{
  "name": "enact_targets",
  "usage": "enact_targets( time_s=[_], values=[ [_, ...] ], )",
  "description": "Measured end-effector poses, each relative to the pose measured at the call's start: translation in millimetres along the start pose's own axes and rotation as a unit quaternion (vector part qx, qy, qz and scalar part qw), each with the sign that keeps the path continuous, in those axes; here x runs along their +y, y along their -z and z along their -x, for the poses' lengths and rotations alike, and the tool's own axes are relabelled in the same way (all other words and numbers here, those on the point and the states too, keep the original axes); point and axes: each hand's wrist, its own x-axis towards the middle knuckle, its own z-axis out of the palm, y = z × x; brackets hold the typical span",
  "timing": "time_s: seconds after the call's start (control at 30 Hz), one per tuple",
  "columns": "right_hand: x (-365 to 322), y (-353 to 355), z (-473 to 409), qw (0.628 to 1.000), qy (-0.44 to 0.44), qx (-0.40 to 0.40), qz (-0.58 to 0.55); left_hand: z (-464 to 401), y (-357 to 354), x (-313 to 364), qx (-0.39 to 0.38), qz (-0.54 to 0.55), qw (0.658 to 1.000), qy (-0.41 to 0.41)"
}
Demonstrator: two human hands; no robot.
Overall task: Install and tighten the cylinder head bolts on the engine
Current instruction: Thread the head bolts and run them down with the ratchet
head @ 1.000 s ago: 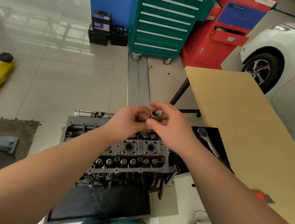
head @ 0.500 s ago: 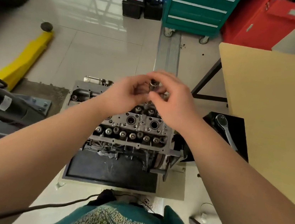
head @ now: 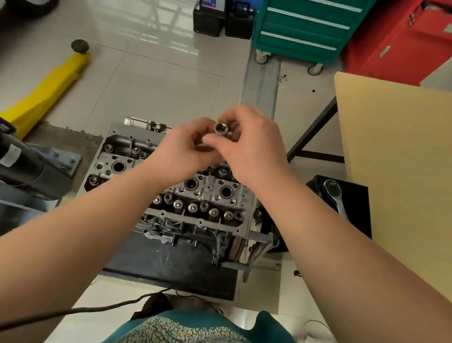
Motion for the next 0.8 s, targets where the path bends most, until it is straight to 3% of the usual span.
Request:
enact_targets(
  time_s=[0.07, 0.17, 0.3, 0.4, 0.5, 0.57, 0.67, 0.8],
  values=[
    [-3.0, -0.5, -0.5, 1.000, -0.023, 0.005, 0.009, -0.5, -4.4, -0.8, 0.030, -0.035, 0.999, -0.002],
    [-6.5, 3.9, 3.6, 0.999, 0.015, -0.049, -0.001, -1.8, -6.2, -3.2, 0.060, -0.029, 0.998, -0.006],
    [-2.5, 10.1, 6.4, 0.997, 0.048, -0.039, 0.050, 3.6, -5.9, -4.3, -0.008, 0.069, 0.998, 0.003],
    [-4.2, 9.1, 5.1, 0.994, -0.007, 0.002, 0.106, 6.4, -11.5, -5.2, 0.026, -0.008, 0.999, -0.034],
    [-8.9, 8.9, 6.8, 0.997, 0.005, -0.057, 0.057, 5.3, -12.5, -10.2, 0.059, -0.054, 0.996, -0.044],
    [-9.1, 11.6, 10.2, 0.993, 0.034, -0.093, 0.060, 5.6, -10.1, -12.8, 0.032, -0.031, 0.998, -0.049],
    [-10.4, 12.2, 11.5, 0.992, 0.026, -0.064, 0.107, 5.1, -7.6, -11.4, -0.022, 0.023, 0.999, -0.032],
    [-18.5, 9.2, 6.8, 0.984, -0.030, -0.032, 0.173, 2.7, -10.9, -8.0, 0.056, -0.072, 0.994, -0.054]
  ],
)
